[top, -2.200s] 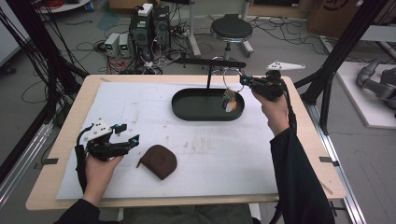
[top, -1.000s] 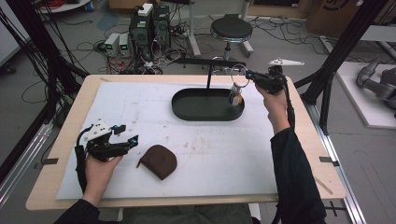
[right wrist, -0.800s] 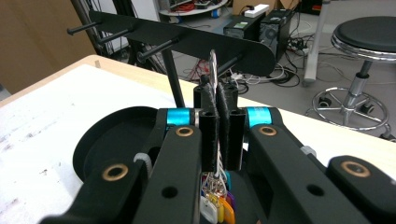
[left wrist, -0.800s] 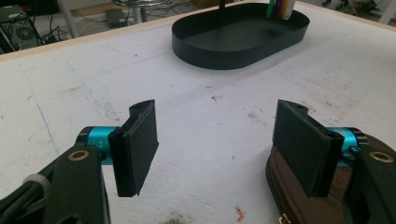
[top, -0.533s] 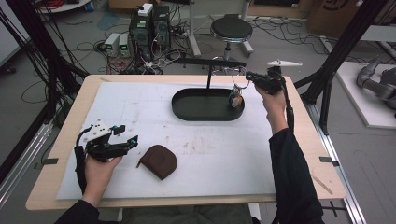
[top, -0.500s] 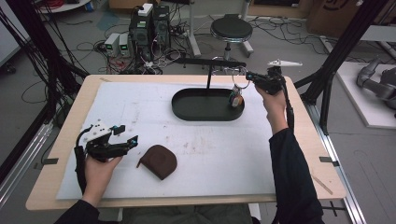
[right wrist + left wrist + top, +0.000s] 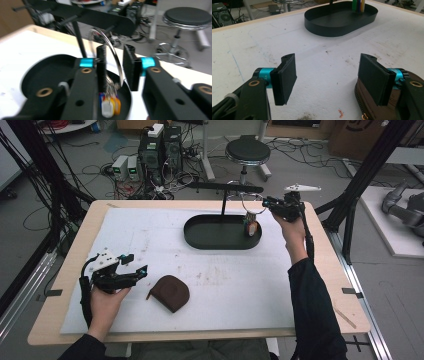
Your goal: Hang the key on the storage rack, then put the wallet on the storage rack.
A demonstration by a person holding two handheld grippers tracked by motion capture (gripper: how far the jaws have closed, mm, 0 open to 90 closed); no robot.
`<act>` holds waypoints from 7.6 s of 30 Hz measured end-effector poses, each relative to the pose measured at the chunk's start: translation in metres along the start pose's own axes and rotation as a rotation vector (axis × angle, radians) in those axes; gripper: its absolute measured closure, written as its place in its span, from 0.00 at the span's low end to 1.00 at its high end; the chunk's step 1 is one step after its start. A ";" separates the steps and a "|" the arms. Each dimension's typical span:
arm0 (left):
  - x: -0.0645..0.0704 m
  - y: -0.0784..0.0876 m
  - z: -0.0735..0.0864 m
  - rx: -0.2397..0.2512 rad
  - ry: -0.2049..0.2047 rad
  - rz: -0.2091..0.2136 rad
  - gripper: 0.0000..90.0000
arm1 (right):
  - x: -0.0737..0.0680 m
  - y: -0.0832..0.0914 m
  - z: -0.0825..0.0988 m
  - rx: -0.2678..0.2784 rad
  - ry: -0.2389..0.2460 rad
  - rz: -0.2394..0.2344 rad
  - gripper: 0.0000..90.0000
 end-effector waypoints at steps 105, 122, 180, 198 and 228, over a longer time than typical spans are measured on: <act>0.033 -0.047 0.019 -0.376 0.146 0.352 0.82 | -0.045 0.107 0.143 0.006 0.030 0.010 0.32; 0.048 -0.022 -0.004 -0.139 0.120 0.439 0.95 | -0.051 0.107 0.137 0.041 0.044 -0.008 0.33; 0.160 -0.029 -0.093 0.257 -0.113 0.628 0.95 | -0.166 0.046 0.130 -0.086 0.233 -0.775 0.75; 0.157 -0.040 -0.081 0.024 -0.134 0.740 0.46 | -0.171 0.049 0.131 -0.111 0.298 -0.806 0.77; 0.143 -0.048 -0.084 0.077 -0.152 0.646 0.76 | -0.112 0.078 0.121 0.029 0.185 -0.451 0.38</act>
Point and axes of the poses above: each handheld gripper's, and its own axes: y roughly backward along the jaws, z roughly out of its underside, x roughly to its right, the point moved 4 cm from there along -y, roughly forward along the jaws, and after that the axes turned 14 degrees about -z, right-handed, at the moved point
